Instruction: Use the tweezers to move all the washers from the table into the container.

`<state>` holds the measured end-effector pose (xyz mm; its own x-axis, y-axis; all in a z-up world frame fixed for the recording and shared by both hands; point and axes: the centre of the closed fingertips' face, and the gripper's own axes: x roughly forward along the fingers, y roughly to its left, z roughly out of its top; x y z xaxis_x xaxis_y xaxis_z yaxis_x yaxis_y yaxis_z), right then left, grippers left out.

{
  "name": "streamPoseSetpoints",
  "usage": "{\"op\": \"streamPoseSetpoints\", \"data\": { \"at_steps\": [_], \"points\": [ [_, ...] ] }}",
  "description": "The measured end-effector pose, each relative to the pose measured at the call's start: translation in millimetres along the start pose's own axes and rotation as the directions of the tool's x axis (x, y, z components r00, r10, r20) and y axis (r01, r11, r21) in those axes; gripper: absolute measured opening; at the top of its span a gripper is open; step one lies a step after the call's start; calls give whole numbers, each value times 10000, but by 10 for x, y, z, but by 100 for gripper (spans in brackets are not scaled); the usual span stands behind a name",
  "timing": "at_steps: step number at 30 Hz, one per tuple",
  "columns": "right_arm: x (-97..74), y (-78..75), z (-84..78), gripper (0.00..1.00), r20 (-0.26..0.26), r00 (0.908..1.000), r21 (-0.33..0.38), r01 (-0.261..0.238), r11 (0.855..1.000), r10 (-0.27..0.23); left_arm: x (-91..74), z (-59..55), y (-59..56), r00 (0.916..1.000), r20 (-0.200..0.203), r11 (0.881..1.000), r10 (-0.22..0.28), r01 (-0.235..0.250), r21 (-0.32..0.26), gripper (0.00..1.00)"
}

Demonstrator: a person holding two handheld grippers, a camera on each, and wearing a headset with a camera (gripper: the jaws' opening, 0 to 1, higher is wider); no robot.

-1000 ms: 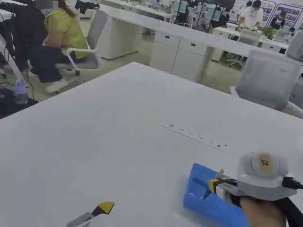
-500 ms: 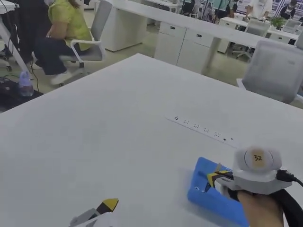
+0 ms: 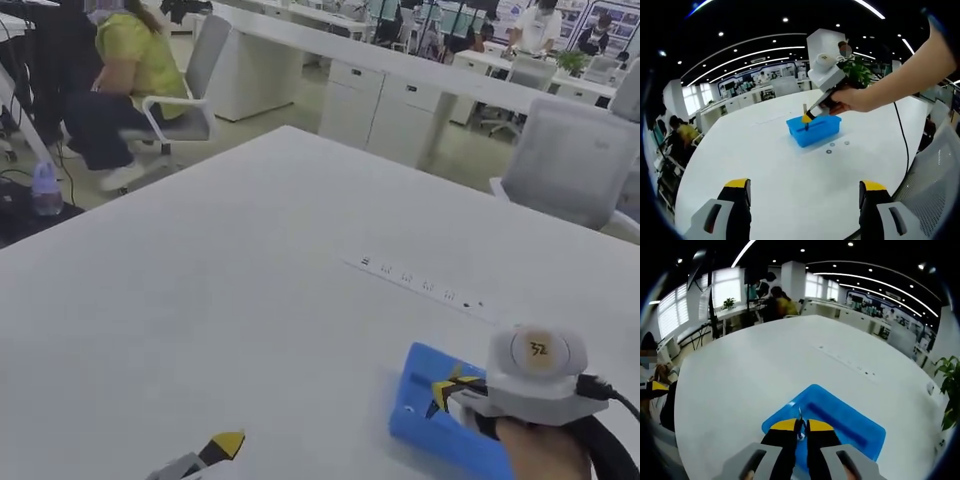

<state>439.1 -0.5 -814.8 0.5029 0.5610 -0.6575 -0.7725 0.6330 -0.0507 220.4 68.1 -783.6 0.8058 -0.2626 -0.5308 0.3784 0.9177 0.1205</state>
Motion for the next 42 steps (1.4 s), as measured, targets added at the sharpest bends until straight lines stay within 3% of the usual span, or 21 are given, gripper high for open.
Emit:
{"op": "streamPoseSetpoints", "data": {
  "at_steps": [8, 23, 36, 39, 42],
  "points": [
    [-192, 20, 72, 3, 372, 9991, -215, 188, 9996, -180, -6, 8, -1, 10000, 26, 10000, 11, -11, 30, 91],
    [-803, 239, 220, 2, 1638, 9865, 563, -64, 9984, -29, -12, 23, -13, 9999, 110, 9999, -29, 28, 108, 91],
    [-792, 400, -224, 2, 1078, 9938, 1225, -389, 9917, 257, -16, 21, -7, 10000, 78, 9999, 30, -32, 148, 91],
    [-766, 421, -328, 2, 972, 9946, 1880, -538, 9807, 360, -21, 34, -24, 9999, 151, 9999, -61, 59, 95, 92],
    [-716, 445, -432, 3, 765, 9958, 1954, -648, 9786, 506, -23, 31, -16, 9999, 136, 9999, -17, 15, 132, 92]
  ]
}}
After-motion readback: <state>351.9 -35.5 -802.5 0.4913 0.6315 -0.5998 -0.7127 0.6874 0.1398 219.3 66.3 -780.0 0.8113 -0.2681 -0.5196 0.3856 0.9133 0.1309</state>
